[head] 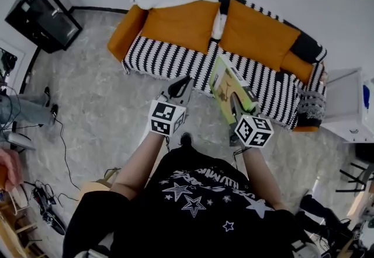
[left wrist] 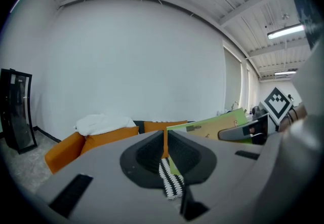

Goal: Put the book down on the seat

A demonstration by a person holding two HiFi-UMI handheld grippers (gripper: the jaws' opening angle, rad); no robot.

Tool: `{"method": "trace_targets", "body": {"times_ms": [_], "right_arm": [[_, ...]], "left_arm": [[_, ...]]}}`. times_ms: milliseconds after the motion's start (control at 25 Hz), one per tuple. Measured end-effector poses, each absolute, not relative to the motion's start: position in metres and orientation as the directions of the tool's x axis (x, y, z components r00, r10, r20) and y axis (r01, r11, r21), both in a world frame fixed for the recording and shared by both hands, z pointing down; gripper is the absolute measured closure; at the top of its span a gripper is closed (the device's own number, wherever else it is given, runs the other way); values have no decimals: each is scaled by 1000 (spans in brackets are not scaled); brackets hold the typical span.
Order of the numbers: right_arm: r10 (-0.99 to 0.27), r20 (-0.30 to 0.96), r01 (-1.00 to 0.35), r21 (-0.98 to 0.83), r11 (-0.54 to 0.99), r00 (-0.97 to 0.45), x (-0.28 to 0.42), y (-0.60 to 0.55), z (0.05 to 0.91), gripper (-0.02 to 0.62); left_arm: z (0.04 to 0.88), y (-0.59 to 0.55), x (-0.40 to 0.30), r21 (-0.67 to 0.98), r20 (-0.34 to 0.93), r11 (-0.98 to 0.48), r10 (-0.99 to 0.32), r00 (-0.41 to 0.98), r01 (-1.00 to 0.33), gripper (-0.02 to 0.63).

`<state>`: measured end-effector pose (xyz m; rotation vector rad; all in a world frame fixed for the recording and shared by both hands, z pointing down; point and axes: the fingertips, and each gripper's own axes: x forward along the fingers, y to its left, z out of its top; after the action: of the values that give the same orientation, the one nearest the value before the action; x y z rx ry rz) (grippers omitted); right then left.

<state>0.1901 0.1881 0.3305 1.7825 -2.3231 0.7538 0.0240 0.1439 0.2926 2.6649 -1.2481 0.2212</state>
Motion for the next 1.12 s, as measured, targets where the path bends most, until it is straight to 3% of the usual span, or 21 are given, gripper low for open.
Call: {"method": "trace_targets", "body": {"times_ms": [520,1120], "right_arm": [[-854,388,-923,-306,235,-346,150,122,333,454],[-744,406,-840,-367,400,-531,135,-26,359,454]], "left_arm": [[299,93,-23,110,223,-582,-776,590,-806,577],[311,-15,-36,98,284,-418,-858,428,-903,577]]}}
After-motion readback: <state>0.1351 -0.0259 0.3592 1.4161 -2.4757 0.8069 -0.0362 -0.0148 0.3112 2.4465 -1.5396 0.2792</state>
